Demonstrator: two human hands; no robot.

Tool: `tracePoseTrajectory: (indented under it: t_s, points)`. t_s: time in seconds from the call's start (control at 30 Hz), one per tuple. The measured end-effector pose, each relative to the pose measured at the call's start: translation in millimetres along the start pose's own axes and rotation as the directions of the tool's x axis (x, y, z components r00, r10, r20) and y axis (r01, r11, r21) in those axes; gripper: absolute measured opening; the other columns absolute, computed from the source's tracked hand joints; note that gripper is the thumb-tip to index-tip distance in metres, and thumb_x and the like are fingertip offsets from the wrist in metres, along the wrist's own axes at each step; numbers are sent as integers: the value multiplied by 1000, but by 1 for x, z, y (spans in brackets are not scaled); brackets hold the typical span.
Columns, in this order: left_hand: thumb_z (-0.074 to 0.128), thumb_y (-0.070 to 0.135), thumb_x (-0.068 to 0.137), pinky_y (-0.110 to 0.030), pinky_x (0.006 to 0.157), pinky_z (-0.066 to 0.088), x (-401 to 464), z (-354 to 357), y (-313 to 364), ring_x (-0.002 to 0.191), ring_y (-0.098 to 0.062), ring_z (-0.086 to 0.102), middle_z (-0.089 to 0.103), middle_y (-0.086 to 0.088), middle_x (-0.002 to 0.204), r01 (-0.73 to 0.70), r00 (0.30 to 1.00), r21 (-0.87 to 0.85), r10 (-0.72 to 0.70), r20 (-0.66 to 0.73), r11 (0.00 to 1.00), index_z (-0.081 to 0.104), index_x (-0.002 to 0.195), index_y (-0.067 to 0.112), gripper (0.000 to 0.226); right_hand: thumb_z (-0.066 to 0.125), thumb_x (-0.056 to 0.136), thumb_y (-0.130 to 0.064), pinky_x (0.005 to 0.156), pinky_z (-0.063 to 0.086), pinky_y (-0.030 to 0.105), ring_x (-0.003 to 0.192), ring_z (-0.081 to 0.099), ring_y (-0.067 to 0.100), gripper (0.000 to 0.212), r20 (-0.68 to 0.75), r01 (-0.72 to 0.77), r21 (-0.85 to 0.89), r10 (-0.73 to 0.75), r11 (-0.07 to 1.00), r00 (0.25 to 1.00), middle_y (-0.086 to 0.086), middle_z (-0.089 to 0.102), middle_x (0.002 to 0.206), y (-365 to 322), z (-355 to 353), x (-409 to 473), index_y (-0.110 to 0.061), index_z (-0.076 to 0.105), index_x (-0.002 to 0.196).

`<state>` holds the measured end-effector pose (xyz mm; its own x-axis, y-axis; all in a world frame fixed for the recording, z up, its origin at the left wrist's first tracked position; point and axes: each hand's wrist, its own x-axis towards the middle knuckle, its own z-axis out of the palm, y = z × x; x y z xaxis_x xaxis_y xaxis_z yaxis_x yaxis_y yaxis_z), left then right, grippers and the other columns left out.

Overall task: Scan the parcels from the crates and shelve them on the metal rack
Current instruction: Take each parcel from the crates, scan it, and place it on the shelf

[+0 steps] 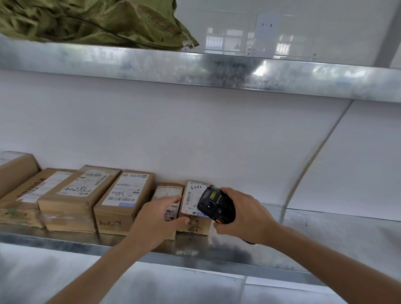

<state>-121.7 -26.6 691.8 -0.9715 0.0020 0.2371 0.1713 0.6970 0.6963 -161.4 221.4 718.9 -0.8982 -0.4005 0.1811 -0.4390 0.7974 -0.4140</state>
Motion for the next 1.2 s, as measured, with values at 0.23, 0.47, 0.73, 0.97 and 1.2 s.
tracePoseTrajectory:
  t_s: [0.23,0.47,0.73,0.97,1.2]
  points:
    - [74,41,90,4,93,29,-34,-30,14,123,14,40,46,28,141,-89,991,70,95,-97,994,57,141,31,55,74,73,-60,67,45,24,83,56,5,63,-2,140,-69,-140,988,990,-21,51,97,-40,-27,-26,-48,45,127]
    - [76,42,88,-21,101,44,-97,-117,-4,125,0,54,58,20,137,-69,975,125,94,-203,990,56,142,35,58,69,71,-69,81,49,27,105,59,11,84,42,259,-88,-256,962,966,-19,57,122,-137,-24,-42,-45,38,145]
    - [72,44,90,-15,81,48,-233,-266,-76,106,5,61,58,33,126,130,924,203,-45,-379,971,53,136,48,50,69,64,-64,88,54,34,110,59,10,79,78,422,-80,-417,903,906,-19,60,125,-308,32,-37,-44,47,137]
    - [69,51,91,-28,106,45,-377,-382,-156,131,-7,53,54,20,142,378,820,178,-239,-521,908,52,144,37,58,72,68,-60,80,55,33,102,59,6,76,114,602,35,-602,798,790,-24,57,116,-477,119,-51,-48,44,137]
    - [67,50,92,-30,106,40,-489,-450,-233,134,-14,52,54,17,145,600,664,111,-415,-622,792,51,145,35,57,75,72,-60,69,41,20,97,54,5,71,189,725,111,-730,680,657,-21,58,114,-601,212,-54,-42,49,135]
